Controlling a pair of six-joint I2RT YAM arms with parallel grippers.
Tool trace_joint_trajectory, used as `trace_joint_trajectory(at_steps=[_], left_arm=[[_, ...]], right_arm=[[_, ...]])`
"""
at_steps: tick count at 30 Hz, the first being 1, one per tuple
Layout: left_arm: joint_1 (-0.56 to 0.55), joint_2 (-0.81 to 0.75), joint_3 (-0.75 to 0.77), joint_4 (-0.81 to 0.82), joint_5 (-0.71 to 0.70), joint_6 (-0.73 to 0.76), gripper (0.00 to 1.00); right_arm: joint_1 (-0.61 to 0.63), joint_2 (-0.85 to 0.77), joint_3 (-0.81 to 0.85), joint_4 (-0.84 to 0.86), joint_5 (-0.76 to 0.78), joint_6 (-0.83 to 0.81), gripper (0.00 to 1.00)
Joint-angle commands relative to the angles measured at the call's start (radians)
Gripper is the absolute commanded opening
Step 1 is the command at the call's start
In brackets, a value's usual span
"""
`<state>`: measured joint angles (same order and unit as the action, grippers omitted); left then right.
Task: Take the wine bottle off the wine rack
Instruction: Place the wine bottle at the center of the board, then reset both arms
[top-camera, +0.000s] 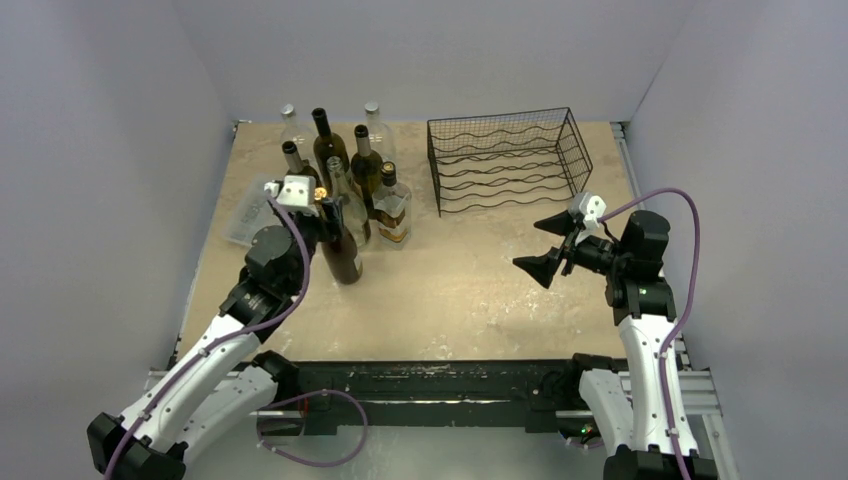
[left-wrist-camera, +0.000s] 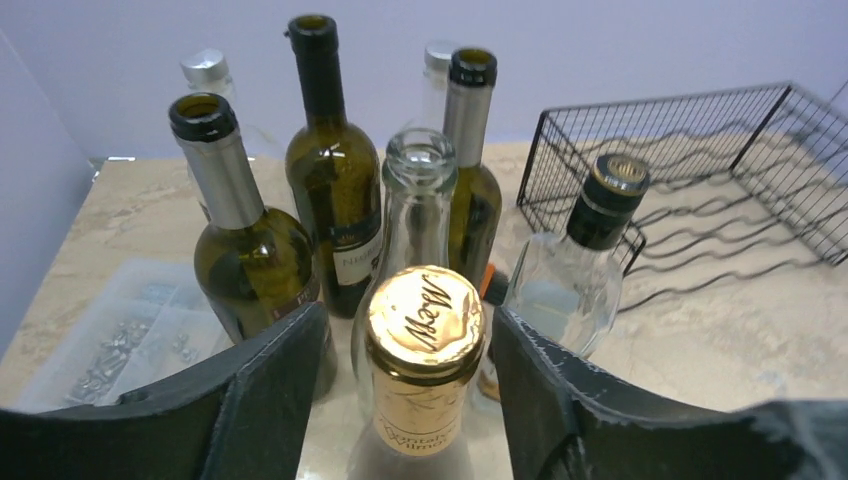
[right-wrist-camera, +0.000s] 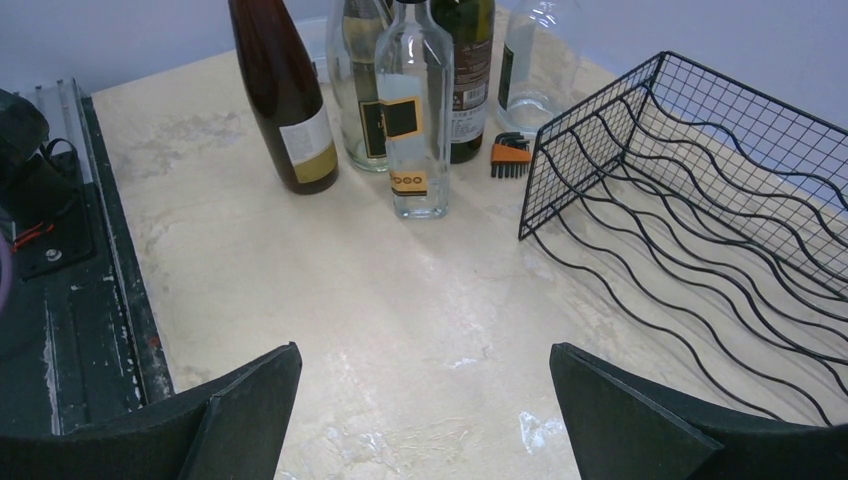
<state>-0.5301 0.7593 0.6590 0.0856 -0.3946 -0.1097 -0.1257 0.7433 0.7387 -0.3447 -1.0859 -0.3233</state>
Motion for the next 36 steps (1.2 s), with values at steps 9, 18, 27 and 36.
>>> trace_joint_trajectory(at_steps=[9,18,27,36], left_arm=[[0.01,-0.126,0.084,-0.139,0.028,-0.127,0.91],[0.01,-0.268,0.262,-0.523,0.254,-0.129,1.0],[0.01,-0.374,0.31,-0.709,0.355,-0.143,1.0],[0.01,-0.442,0.337,-0.785,0.355,-0.175,1.0]], right_arm=[[-0.005,-0.013,0.001,0.006,0.034,-0.016,0.99],[-0.005,-0.019,0.024,0.056,0.262,0.125,0.99],[-0.005,-0.094,0.05,0.061,0.523,0.179,0.99],[-0.005,-0.156,0.237,-0.136,0.836,0.349,0.99]])
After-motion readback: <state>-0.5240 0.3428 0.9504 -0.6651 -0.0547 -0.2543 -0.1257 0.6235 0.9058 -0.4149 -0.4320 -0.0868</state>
